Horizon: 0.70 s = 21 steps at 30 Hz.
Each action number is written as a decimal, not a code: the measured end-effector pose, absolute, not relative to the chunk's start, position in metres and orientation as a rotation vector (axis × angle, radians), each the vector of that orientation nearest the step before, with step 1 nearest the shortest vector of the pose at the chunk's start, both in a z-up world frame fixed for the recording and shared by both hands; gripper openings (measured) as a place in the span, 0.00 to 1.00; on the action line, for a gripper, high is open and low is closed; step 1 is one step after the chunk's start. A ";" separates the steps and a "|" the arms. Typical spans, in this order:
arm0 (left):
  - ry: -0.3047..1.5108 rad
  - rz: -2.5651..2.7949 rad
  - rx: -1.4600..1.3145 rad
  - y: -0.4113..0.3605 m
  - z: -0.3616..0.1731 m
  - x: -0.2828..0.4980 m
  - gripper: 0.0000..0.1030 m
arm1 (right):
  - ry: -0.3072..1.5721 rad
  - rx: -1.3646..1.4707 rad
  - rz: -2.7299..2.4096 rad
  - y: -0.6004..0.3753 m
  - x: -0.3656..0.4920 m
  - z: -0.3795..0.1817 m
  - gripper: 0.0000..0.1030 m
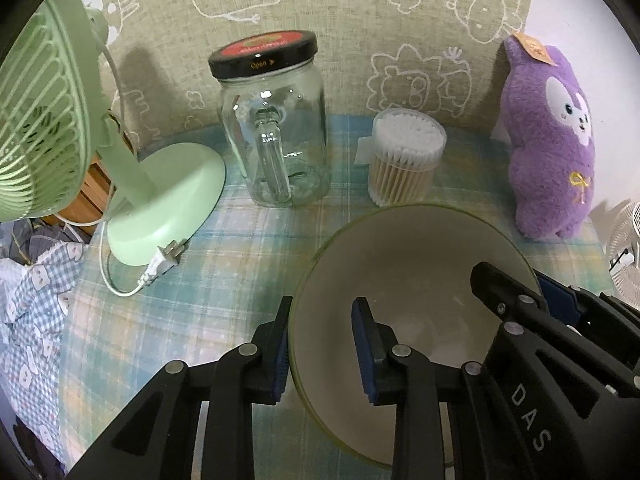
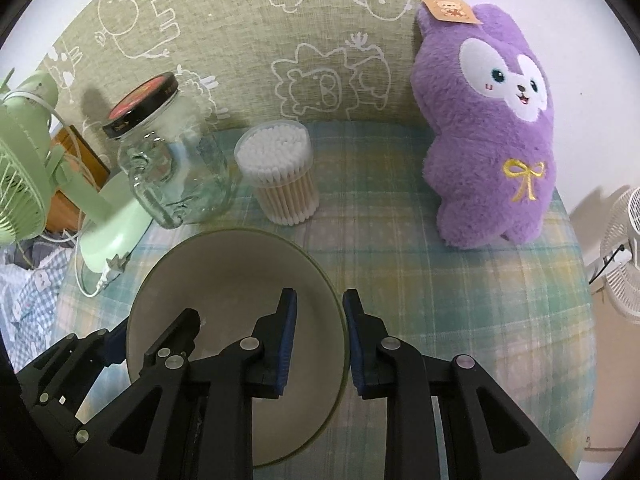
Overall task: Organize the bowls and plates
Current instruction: 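Lift the white bowl with both grippers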
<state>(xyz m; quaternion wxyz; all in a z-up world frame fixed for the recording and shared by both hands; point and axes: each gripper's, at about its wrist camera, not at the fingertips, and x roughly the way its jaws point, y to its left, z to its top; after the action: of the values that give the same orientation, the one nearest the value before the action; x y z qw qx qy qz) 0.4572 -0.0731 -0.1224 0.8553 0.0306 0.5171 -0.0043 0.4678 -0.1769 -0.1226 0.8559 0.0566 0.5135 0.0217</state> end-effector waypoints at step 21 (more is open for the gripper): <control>1.051 -0.051 0.041 -0.046 -0.074 0.359 0.26 | 1.037 0.126 -0.003 -0.152 0.361 -0.070 0.27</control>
<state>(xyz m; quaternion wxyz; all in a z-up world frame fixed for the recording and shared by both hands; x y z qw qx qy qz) 0.3587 -0.0459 -0.0743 0.8647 0.0195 0.5014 -0.0242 0.3613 -0.1518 -0.0696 0.8667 0.0602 0.4952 -0.0012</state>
